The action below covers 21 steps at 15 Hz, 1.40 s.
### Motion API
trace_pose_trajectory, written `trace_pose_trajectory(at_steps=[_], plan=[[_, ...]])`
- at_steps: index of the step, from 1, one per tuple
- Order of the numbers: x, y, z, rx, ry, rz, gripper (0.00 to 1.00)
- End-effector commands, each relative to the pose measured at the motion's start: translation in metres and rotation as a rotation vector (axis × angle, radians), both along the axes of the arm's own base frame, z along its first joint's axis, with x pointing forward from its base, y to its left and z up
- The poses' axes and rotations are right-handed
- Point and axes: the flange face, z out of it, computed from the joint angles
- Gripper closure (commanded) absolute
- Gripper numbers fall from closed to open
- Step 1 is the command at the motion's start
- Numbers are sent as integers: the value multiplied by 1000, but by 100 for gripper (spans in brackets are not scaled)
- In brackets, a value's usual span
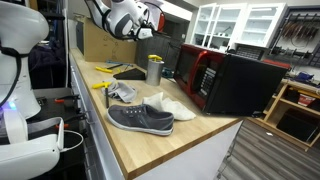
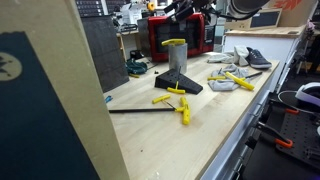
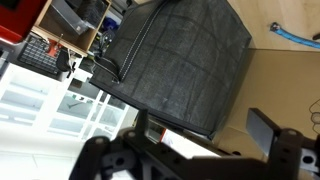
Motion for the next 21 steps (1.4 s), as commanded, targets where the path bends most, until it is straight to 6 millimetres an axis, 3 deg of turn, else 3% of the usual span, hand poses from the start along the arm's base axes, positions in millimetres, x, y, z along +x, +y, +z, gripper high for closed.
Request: trace_pose_trajectory(at_steps=[1,7,10,14,21], plan=[[-10,32,-12,-145,22,-6,0],[-20,95,-29,-338,54,11,0],[-14,114,-31,-421,72,24,0],[3,116,-25,-517,98,21,0],[15,91,8,-611,240,65,0]])
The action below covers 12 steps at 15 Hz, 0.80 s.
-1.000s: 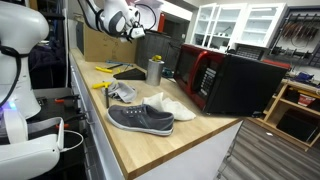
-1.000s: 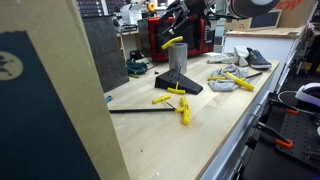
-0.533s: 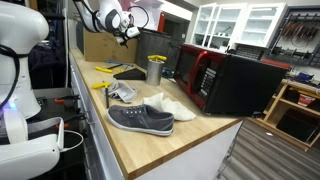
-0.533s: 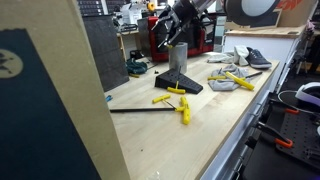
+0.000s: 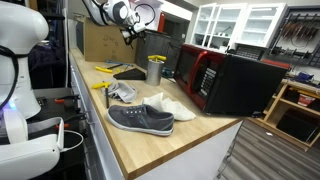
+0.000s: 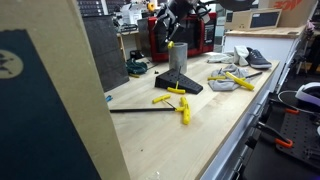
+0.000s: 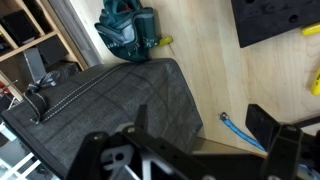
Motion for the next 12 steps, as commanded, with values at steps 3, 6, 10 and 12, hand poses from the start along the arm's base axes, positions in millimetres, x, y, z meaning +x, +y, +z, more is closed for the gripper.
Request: trace_pose_trajectory(at_steps=[3,6,10,12], plan=[[1,-27,40,-87,116,49,0],[-8,-40,67,-114,184,111,0],[-17,-58,89,-119,284,186,0],[-17,-66,95,-127,337,205,0]])
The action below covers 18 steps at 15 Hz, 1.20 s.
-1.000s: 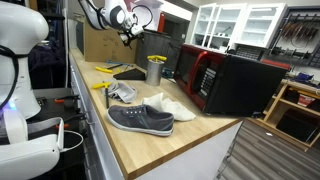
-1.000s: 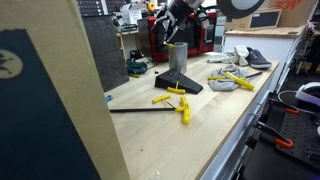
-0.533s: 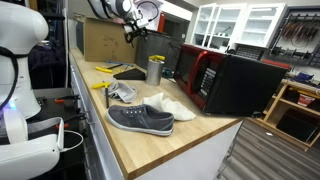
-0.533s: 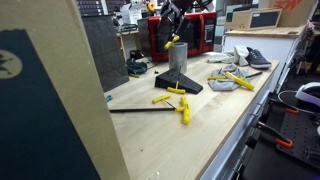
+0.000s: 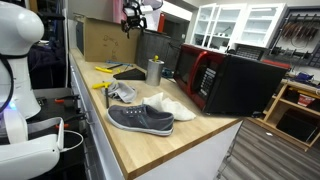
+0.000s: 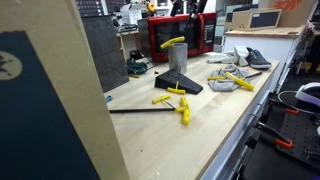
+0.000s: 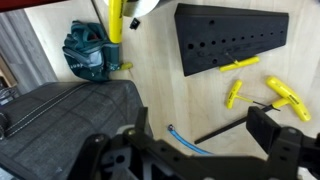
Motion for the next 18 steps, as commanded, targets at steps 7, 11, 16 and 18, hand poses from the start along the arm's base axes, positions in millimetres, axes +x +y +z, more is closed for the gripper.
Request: trace_pose_trajectory(at_steps=[7,11,16,18], plan=[[22,-31,18,-22,114,22,0],[45,-38,14,-28,93,-67,0],[45,-36,8,-19,89,-138,0],[45,-35,8,-19,88,-138,0]])
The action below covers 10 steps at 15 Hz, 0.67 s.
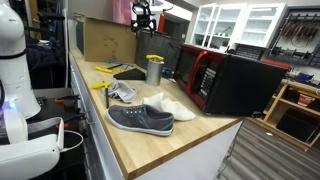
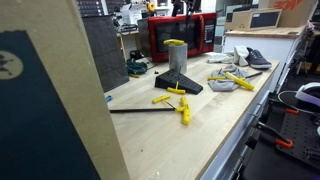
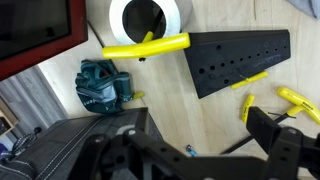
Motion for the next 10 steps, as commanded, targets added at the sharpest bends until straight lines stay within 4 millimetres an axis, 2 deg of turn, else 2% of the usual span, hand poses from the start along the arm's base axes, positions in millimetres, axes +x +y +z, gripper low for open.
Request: trace_pose_trajectory(at_steps=[1,5,8,10], plan=[[0,0,1,0,0,-1,0],[1,20,-15,-22,47,31,0],[4,21,-24,-39,42,-61,0],[6,12,-26,-16,34,-185,0]])
